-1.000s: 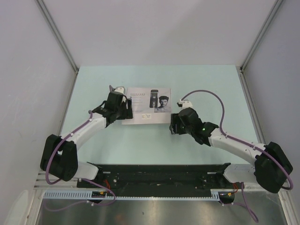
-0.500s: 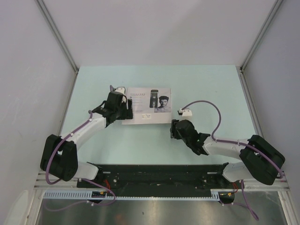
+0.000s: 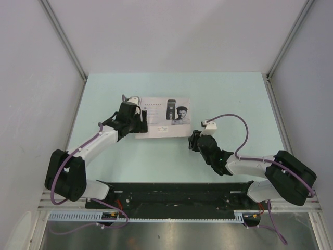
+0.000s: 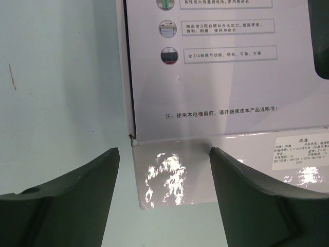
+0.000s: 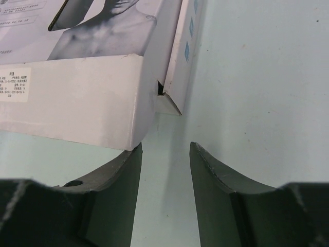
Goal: Sort the hair-cutting tools
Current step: Close the storage box at the center of the board.
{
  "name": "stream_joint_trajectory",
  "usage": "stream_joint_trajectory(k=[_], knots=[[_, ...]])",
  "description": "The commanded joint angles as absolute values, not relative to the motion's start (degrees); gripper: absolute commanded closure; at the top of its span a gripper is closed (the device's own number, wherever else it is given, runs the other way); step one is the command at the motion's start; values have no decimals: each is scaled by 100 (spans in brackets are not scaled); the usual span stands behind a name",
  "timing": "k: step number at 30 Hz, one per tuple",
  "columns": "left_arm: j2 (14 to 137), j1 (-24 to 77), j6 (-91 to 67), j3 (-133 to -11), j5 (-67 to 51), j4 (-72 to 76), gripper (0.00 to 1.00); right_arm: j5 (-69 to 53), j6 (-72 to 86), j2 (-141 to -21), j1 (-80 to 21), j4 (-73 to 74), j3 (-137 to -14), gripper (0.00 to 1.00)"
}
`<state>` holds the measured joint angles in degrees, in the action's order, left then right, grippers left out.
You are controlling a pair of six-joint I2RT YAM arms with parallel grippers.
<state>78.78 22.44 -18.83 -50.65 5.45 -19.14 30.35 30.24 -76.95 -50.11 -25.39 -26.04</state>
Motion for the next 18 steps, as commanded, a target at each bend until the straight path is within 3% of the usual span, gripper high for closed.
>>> stream_joint_trajectory(k=[1, 9, 18], knots=[[7875, 2224, -1775, -5089, 475, -1986, 23, 3752, 3199, -7541, -5019, -2997, -2488, 53], [7910, 2224, -1758, -5098, 483, -1995, 23, 4113, 3410, -7357, -5019, -2804, -2400, 54], [7884, 2232, -1740, -5080, 422, -1995, 23, 3578, 3147, -7392, -5027, -3611, -2049, 54]])
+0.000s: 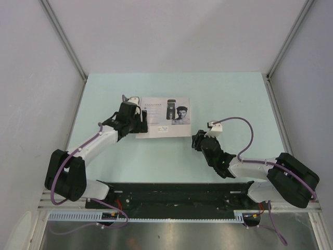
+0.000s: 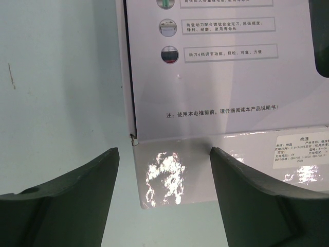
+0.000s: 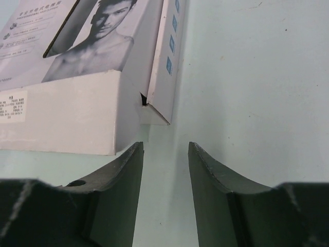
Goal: Sort the hair-cutting tools
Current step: Close the storage box at the center of the board.
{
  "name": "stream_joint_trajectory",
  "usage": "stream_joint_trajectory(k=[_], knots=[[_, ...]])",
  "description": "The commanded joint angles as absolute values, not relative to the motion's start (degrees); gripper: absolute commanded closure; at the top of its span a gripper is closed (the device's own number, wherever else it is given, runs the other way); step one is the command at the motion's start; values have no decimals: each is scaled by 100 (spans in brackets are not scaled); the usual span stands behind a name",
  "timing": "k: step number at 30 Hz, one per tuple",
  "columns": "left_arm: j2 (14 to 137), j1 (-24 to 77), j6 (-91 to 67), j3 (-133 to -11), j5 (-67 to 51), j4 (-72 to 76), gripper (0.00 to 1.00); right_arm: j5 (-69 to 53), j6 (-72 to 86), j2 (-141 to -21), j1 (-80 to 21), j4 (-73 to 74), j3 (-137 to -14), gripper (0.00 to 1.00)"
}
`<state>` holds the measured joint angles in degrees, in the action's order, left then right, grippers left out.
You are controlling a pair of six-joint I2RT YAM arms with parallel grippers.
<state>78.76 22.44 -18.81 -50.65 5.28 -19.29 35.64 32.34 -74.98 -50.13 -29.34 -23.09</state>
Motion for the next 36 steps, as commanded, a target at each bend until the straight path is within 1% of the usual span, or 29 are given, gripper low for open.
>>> stream_joint_trajectory(k=[1, 8, 11, 13, 14, 18, 20, 22, 29, 31, 32, 33, 36], knots=[[7875, 2224, -1732, -5080, 422, -1986, 23, 3560, 3103, -7374, -5019, -3673, -2022, 55], [7884, 2224, -1740, -5098, 387, -1995, 22, 3218, 2936, -7383, -5027, -3929, -2013, 56], [7866, 2224, -1723, -5106, 308, -1995, 23, 2998, 2857, -7164, -5010, -3685, -2188, 55], [7857, 2224, -1714, -5098, 334, -1995, 23, 2979, 2944, -7006, -4984, -3307, -2572, 53], [7840, 2224, -1714, -5098, 343, -1986, 23, 2779, 3031, -6874, -4853, -2583, -2749, 51], [7866, 2224, -1714, -5098, 343, -1986, 23, 2251, 3076, -6461, -4580, -2066, -3067, 40], [7892, 2232, -1731, -5098, 325, -1986, 23, 1840, 3111, -6468, -4439, -1795, -3207, 36], [7910, 2232, -1731, -5089, 316, -2004, 23, 1592, 3147, -6670, -4166, -1513, -3524, 36], [7875, 2224, -1723, -5080, 325, -1995, 23, 1003, 3286, -7092, -3991, -1539, -3665, 36], [7866, 2224, -1723, -5071, 290, -1995, 23, 757, 3436, -7363, -3790, -1459, -3726, 32], [7866, 2224, -1705, -5071, 255, -1995, 23, 364, 3532, -7496, -3692, -1485, -3753, 30], [7849, 2232, -1696, -5063, 194, -1995, 22, 256, 3559, -7601, -3631, -1477, -3779, 24], [7822, 2224, -1644, -5045, 141, -1978, 20, -35, 3262, -7945, -3568, -1652, -3911, 19]])
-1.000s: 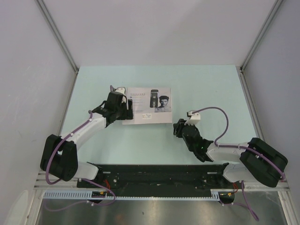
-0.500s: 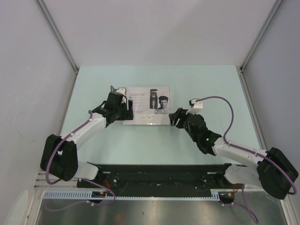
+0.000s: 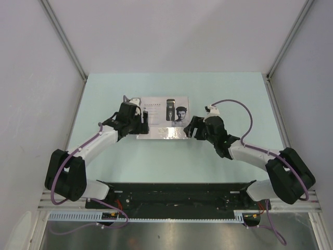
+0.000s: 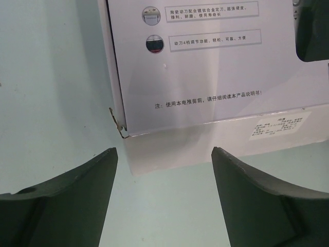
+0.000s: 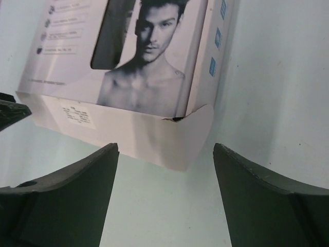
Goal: Sort the hair-cutting tools
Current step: Close the storage box at the center of the board.
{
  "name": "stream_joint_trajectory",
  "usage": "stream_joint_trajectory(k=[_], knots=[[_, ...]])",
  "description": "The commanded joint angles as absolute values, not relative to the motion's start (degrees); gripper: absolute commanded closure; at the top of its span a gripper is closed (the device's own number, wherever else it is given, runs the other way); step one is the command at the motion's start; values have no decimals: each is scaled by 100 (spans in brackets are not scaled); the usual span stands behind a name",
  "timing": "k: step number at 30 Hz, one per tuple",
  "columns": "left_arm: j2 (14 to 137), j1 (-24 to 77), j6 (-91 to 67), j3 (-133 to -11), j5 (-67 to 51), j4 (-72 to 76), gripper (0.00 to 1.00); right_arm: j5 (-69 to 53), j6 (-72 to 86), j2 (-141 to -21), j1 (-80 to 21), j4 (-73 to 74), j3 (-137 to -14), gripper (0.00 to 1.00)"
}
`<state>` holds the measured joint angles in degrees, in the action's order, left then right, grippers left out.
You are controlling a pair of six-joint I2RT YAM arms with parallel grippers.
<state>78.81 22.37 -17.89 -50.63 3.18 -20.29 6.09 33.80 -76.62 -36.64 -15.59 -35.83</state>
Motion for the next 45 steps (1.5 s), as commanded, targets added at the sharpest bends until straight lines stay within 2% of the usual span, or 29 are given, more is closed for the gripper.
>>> stream_joint_trajectory(k=[1, 8, 16, 20, 22, 26, 35, 45], knots=[[7814, 2224, -1635, -5045, 123, -1978, 20, -79, 3182, -8041, -3560, -1705, -3946, 18], [7910, 2224, -1652, -5001, 97, -1986, 20, -508, 2979, -8876, -3305, -1968, -4394, 17], [8253, 2232, -1556, -5203, 62, -1969, 10, -1194, 2892, -9509, -3085, -2276, -4561, 17], [8341, 2232, -1564, -5177, -202, -1951, 12, -1511, 3075, -9466, -3085, -2198, -4614, 21], [8288, 2232, -1564, -5159, -360, -1925, 14, -1573, 3225, -9344, -3085, -2013, -4658, 22], [8165, 2232, -1521, -5142, -702, -1925, 19, -1793, 3533, -9273, -3032, -1320, -5035, 30], [7629, 2232, -1599, -5194, -1011, -1942, 22, -1907, 4139, -9237, -2866, 394, -5984, 43], [7629, 2232, -1608, -5265, -852, -2101, 22, -1767, 4052, -9448, -2813, 1555, -6495, 41]])
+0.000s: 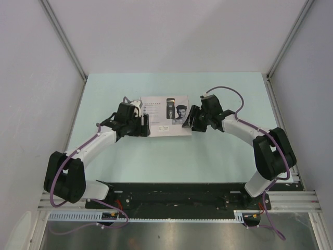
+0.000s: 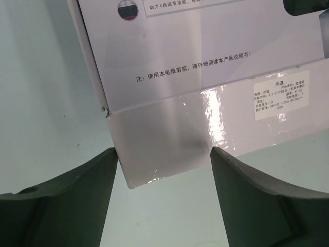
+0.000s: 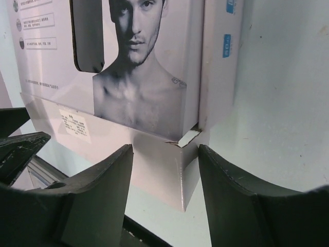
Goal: Sort the hair-cutting tools
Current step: Close the storage box at the center of the board.
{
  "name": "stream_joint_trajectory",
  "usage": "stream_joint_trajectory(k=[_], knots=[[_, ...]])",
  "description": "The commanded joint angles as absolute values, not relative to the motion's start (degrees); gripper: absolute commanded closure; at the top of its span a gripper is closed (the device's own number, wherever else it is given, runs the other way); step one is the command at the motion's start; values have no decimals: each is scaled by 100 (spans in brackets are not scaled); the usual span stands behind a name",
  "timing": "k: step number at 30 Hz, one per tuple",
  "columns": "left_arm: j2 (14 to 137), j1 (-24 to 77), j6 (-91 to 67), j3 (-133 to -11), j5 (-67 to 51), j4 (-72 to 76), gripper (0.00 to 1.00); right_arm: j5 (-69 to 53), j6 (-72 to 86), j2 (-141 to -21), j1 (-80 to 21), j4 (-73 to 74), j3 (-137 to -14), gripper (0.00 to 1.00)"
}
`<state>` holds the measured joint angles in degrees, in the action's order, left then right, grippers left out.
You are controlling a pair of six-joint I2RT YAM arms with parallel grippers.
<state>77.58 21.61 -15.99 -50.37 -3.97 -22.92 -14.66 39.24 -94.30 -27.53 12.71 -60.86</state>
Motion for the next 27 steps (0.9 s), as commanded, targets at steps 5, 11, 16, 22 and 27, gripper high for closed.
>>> stream_joint_trajectory(k=[5, 11, 16, 22, 27], knots=[[7611, 2232, -1600, -5238, -800, -2118, 22, -1732, 4140, -9431, -2812, 1670, -6548, 41], [7682, 2232, -1573, -5221, -747, -2109, 22, -1512, 3841, -9466, -2830, 1739, -6574, 40], [7717, 2241, -1547, -5238, -686, -2118, 20, -1204, 3428, -9475, -2839, 1916, -6662, 37], [7743, 2250, -1538, -5238, -650, -2118, 20, -1046, 3314, -9501, -2883, 1916, -6680, 38], [7734, 2241, -1503, -5229, -598, -2118, 22, -835, 3164, -9414, -3023, 2030, -6723, 39]])
